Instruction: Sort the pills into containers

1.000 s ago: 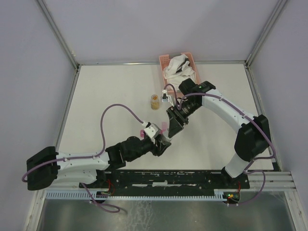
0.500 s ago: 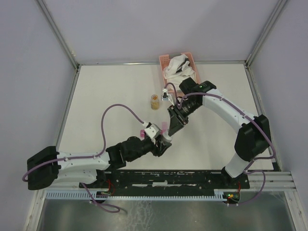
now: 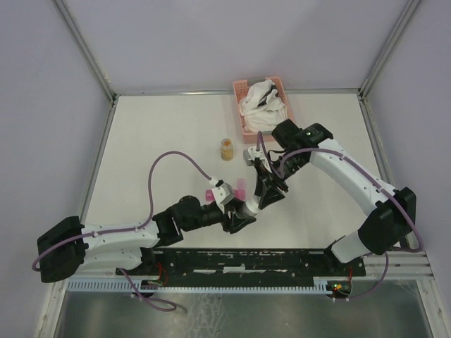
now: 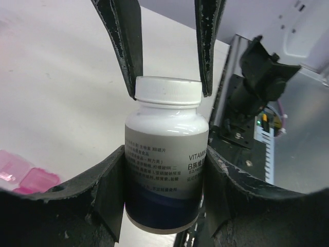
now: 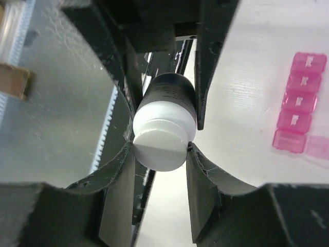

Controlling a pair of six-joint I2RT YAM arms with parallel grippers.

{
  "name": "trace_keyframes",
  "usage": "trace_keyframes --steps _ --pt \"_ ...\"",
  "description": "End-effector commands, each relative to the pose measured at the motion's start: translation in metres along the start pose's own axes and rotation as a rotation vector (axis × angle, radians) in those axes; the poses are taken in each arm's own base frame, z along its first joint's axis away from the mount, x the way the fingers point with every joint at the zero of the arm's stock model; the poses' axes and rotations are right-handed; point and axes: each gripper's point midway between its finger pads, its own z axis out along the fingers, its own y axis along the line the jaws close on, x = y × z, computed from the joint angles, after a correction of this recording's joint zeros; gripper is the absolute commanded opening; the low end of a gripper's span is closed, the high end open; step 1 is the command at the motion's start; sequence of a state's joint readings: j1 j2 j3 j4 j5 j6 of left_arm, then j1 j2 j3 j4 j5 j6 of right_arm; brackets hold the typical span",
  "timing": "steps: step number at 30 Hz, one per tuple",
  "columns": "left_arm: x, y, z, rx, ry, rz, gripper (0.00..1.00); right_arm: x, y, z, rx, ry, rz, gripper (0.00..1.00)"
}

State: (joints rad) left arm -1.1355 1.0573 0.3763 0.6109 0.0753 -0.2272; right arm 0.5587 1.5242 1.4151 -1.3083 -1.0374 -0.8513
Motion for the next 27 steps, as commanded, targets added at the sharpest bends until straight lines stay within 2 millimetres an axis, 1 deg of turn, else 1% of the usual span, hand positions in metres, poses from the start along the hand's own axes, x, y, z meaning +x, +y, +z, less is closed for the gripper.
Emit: trace_keyframes --steps 1,3,4,5,8,10,13,15,17,19,21,22,23,27 --pt "-0.004 -0.016 0.001 0.101 0.018 -0.046 0.03 0.019 0.031 -0.006 -0.087 0.022 -0.373 0.04" --pt "0.004 -0.020 0.005 0.133 0.054 -0.055 0.03 0.022 0.031 -0.006 -0.067 0.025 -0.439 0.03" --pt "0.003 -0.024 0.006 0.151 0.061 -0.057 0.03 0.025 0.033 -0.006 -0.066 0.031 -0.485 0.03" --pt "0.008 -0.025 0.009 0.162 0.080 -0.063 0.03 0.031 0.035 -0.006 -0.068 0.042 -0.534 0.03" --pt "0.013 -0.029 0.014 0.189 0.103 -0.071 0.03 0.041 0.039 -0.006 -0.055 0.063 -0.676 0.03" --pt "0.014 -0.031 0.018 0.201 0.106 -0.072 0.03 0.041 0.037 -0.006 -0.021 0.062 -0.743 0.03" --pt "0.014 -0.031 0.022 0.209 0.106 -0.075 0.03 0.040 0.034 -0.007 0.000 0.068 -0.754 0.04" --pt "0.014 -0.031 0.023 0.205 0.105 -0.074 0.03 0.039 0.032 -0.007 0.006 0.067 -0.737 0.08" --pt "0.013 -0.027 0.023 0.185 0.099 -0.071 0.03 0.038 0.033 -0.007 0.008 0.053 -0.726 0.20" --pt "0.011 -0.021 0.023 0.149 0.086 -0.064 0.03 0.034 0.033 -0.006 0.024 0.035 -0.674 0.39" --pt "0.011 -0.015 0.021 0.116 0.077 -0.057 0.03 0.027 0.030 -0.008 0.056 0.021 -0.598 0.68" --pt "0.010 -0.011 0.021 0.091 0.071 -0.053 0.03 0.024 0.029 -0.010 0.072 0.016 -0.544 0.96" --pt "0.009 -0.007 0.020 0.074 0.065 -0.047 0.03 0.021 0.027 -0.011 0.085 0.015 -0.509 1.00" --pt "0.010 0.007 0.017 -0.001 0.055 -0.026 0.03 0.005 0.024 -0.021 0.131 -0.007 -0.394 1.00"
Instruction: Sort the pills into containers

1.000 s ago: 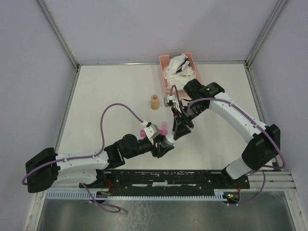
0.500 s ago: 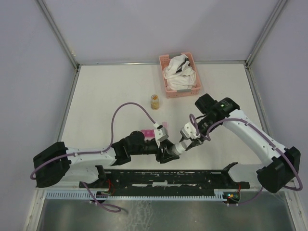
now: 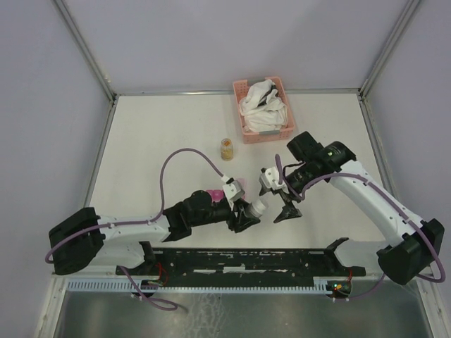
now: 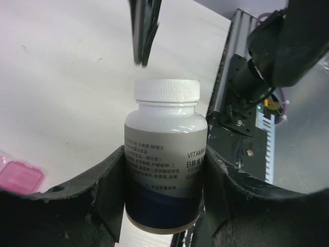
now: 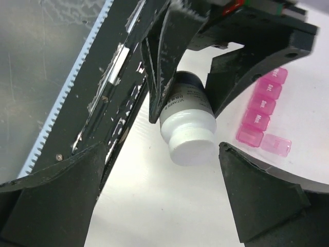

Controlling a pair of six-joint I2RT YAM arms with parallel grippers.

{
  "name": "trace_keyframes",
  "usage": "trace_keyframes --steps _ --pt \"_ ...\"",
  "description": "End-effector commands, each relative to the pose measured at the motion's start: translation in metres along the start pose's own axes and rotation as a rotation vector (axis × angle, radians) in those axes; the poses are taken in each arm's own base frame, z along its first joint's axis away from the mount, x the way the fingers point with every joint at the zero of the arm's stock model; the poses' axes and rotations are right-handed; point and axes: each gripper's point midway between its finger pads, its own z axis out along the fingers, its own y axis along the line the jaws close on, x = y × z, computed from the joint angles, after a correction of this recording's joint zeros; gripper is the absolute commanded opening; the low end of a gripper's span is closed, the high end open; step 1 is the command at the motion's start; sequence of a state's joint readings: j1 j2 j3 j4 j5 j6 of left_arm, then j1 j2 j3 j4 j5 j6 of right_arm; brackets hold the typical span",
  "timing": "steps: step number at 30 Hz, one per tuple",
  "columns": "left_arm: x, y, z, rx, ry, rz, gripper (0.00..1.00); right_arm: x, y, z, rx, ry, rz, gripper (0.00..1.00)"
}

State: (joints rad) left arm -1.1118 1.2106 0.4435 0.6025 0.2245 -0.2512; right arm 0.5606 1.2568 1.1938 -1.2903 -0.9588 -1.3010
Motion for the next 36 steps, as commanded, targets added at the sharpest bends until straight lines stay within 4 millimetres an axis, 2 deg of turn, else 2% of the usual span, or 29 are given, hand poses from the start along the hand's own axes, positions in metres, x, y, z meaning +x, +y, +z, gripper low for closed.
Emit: trace_keyframes --steps 1,4,5,6,7,11,15,20,36 --pt "-0.016 0.020 -0.006 -0.120 -0.069 0.016 0.03 -0.029 -0.018 -0.016 0.089 -0.053 0.143 1.00" --pt "-0.017 0.032 -0.011 -0.186 -0.084 0.035 0.03 -0.037 -0.038 -0.025 0.180 -0.092 0.317 1.00" --pt "-0.018 0.034 -0.013 -0.201 -0.092 0.045 0.03 -0.037 -0.057 -0.030 0.260 -0.105 0.405 1.00" --pt "-0.019 0.036 -0.014 -0.213 -0.096 0.054 0.03 -0.036 -0.067 -0.033 0.308 -0.117 0.521 1.00" --pt "-0.021 0.039 -0.016 -0.228 -0.104 0.061 0.03 -0.038 -0.070 -0.031 0.308 -0.150 0.605 1.00" --pt "-0.030 0.045 -0.021 -0.270 -0.134 0.087 0.03 -0.045 -0.064 -0.011 0.083 -0.231 0.842 1.00" --pt "-0.038 0.048 -0.026 -0.300 -0.165 0.098 0.03 -0.022 -0.072 -0.001 0.049 -0.141 0.991 0.97" --pt "-0.041 0.050 -0.025 -0.311 -0.178 0.099 0.03 -0.022 -0.074 0.000 0.076 -0.147 1.008 0.96" --pt "-0.046 0.048 -0.026 -0.302 -0.194 0.086 0.03 -0.014 -0.070 0.017 0.034 -0.078 1.055 0.73"
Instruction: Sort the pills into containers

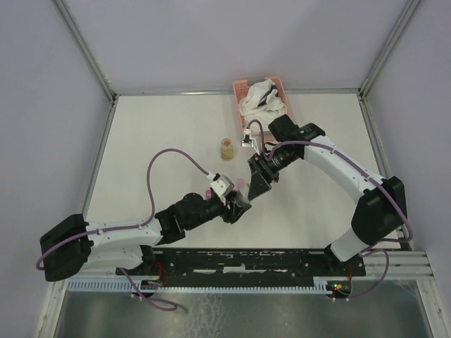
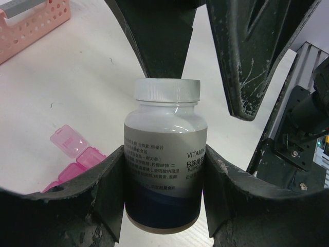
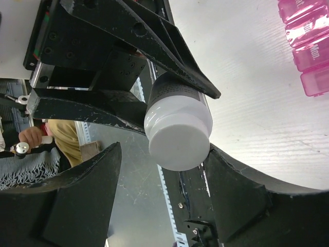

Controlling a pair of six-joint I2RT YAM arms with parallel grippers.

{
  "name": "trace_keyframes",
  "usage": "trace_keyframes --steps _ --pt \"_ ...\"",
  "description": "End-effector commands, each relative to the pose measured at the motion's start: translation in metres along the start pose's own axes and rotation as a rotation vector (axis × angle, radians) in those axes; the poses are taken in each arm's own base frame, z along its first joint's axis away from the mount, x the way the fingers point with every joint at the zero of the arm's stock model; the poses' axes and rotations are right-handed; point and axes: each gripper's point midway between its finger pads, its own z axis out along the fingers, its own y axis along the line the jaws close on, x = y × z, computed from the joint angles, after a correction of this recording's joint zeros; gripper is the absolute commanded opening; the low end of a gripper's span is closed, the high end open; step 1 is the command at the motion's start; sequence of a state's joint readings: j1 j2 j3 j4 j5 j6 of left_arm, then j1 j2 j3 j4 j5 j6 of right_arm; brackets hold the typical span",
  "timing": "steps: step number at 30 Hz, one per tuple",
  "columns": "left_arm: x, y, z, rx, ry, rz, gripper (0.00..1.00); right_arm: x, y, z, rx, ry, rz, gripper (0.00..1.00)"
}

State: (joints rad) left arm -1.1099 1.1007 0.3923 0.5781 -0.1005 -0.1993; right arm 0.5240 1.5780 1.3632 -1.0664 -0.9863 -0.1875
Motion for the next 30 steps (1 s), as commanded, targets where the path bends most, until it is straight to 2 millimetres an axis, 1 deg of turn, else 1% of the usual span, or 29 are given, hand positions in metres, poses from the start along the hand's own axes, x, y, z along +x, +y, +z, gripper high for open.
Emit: trace_keyframes --steps 1,7,12,18,19,23,25,27,30 --pt "-0.026 -0.003 0.000 0.007 -0.090 0.017 0.03 -0.008 0.006 -0.001 -0.014 -0.009 -0.017 0.73" --pt "-0.024 -0.004 0.001 0.014 -0.084 0.013 0.03 -0.015 0.007 0.002 -0.027 -0.047 0.005 0.72" --pt "-0.024 -0.004 0.000 0.018 -0.085 0.012 0.03 -0.017 0.005 0.003 -0.034 -0.052 0.022 0.66" --pt "-0.023 -0.005 0.000 0.022 -0.078 0.013 0.03 -0.019 0.005 0.000 -0.035 -0.063 0.020 0.60" --pt "-0.023 -0.005 0.000 0.021 -0.078 0.012 0.03 -0.019 0.005 0.000 -0.035 -0.065 0.021 0.58" --pt "-0.024 -0.005 -0.002 0.019 -0.084 0.009 0.03 -0.020 0.006 -0.002 -0.048 -0.067 0.016 0.39" --pt "-0.025 -0.005 -0.003 0.023 -0.089 0.003 0.03 -0.019 0.010 -0.003 -0.068 -0.065 -0.011 0.31" --pt "-0.027 -0.008 -0.004 0.036 -0.097 -0.005 0.03 -0.017 0.014 -0.005 -0.086 -0.061 -0.060 0.27" --pt "-0.028 -0.019 -0.007 0.096 -0.109 -0.023 0.03 -0.011 0.022 -0.007 -0.124 -0.072 -0.184 0.26"
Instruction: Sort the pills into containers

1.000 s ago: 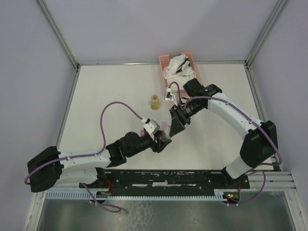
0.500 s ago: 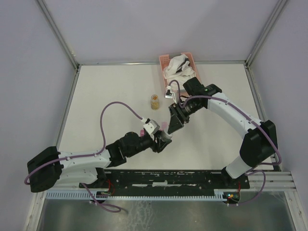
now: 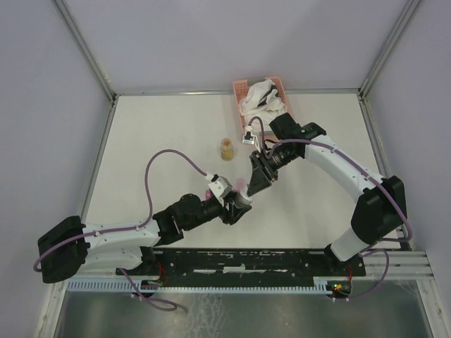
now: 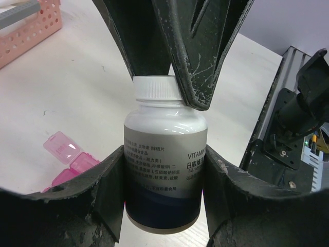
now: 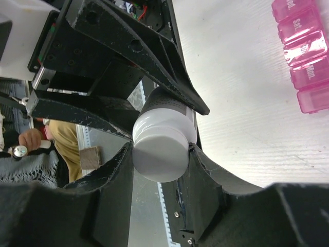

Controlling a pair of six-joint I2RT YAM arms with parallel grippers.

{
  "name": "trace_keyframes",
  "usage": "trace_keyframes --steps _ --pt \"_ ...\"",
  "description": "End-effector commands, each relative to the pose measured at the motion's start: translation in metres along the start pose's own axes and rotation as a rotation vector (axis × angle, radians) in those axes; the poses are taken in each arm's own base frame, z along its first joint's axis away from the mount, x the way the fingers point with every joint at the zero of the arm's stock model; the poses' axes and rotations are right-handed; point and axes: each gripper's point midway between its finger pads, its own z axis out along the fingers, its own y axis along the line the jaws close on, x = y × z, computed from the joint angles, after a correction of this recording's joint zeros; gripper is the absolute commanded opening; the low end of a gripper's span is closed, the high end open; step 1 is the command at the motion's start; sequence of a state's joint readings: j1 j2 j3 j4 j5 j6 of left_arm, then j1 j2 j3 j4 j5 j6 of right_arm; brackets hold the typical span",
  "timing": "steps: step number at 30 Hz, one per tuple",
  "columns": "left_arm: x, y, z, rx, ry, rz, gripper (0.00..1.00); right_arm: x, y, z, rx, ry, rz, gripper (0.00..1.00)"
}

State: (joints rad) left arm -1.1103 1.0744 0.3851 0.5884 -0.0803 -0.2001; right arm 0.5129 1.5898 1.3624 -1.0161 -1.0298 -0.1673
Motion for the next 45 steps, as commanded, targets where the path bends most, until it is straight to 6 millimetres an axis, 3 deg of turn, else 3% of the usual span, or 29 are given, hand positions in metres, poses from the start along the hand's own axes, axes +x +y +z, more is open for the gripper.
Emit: trace_keyframes --steps 1,6,14,21,27,34,38,45 --pt "-0.022 -0.018 -0.004 0.092 -0.090 -0.028 0.03 0.000 0.024 -0.007 -0.110 -0.041 -0.245 0.26" --pt "-0.022 -0.035 -0.008 0.185 -0.084 -0.047 0.03 0.009 0.028 -0.005 -0.149 -0.076 -0.525 0.27" --pt "-0.013 -0.040 -0.008 0.218 -0.056 -0.065 0.03 0.046 0.062 -0.014 -0.381 -0.088 -1.143 0.32" --pt "-0.011 -0.036 -0.010 0.198 -0.053 -0.059 0.03 0.036 0.045 -0.012 -0.378 -0.037 -1.324 0.28" --pt "-0.011 -0.034 -0.014 0.196 -0.060 -0.061 0.03 0.031 0.048 -0.017 -0.354 -0.027 -1.512 0.30" --pt "-0.013 -0.043 -0.011 0.265 -0.058 -0.093 0.03 0.039 0.052 -0.010 -0.410 -0.018 -1.724 0.32" --pt "-0.013 -0.037 -0.007 0.299 -0.050 -0.125 0.03 0.036 0.054 -0.010 -0.411 0.003 -1.842 0.32" --pt "-0.010 -0.041 -0.003 0.379 -0.021 -0.136 0.03 0.036 0.034 -0.008 -0.342 0.091 -1.953 0.33"
